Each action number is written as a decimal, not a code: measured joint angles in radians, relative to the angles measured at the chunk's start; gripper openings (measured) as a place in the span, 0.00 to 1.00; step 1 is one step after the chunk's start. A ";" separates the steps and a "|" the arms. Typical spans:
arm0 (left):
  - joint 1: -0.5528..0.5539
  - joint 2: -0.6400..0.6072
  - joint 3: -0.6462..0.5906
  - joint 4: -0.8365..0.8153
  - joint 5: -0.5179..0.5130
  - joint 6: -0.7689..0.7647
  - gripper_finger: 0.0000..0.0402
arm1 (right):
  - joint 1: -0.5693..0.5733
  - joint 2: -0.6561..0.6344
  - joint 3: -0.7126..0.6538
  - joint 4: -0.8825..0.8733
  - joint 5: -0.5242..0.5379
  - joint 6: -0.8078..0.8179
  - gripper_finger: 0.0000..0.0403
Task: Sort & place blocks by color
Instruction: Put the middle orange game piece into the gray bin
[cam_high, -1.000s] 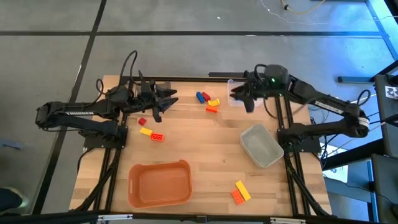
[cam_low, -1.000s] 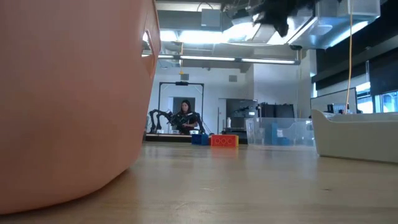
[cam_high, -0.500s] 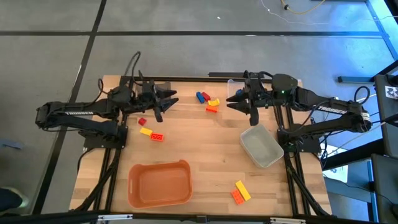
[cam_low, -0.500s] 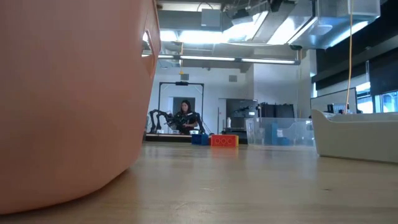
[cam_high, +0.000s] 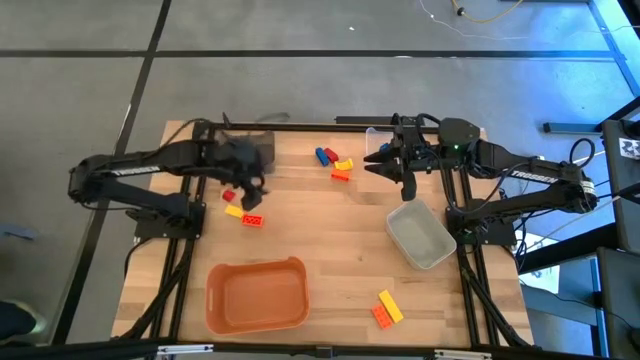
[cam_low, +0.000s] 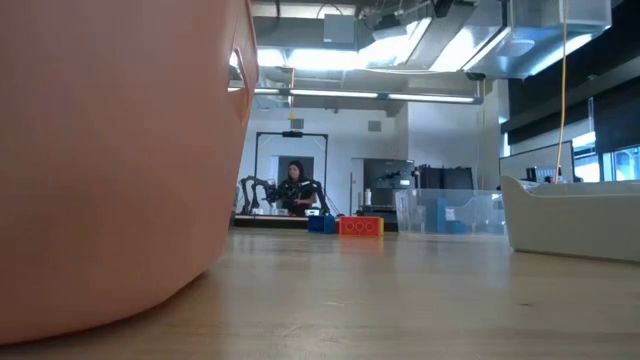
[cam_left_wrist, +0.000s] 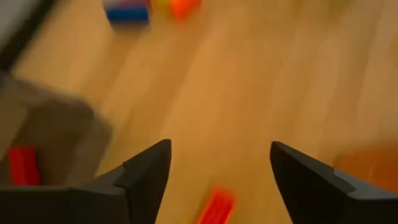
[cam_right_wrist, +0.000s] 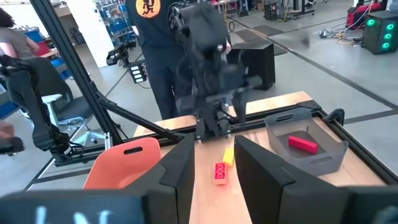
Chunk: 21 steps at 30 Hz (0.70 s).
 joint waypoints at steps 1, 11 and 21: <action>-0.006 0.018 -0.008 -0.049 0.001 0.038 0.69 | 0.000 0.000 0.000 0.000 0.000 0.000 0.28; -0.061 0.183 -0.189 -0.078 0.003 0.339 0.69 | 0.000 0.000 0.000 -0.014 0.001 0.025 0.28; -0.141 0.280 -0.288 0.062 0.042 0.377 0.69 | 0.000 0.000 0.000 -0.016 0.035 0.025 0.28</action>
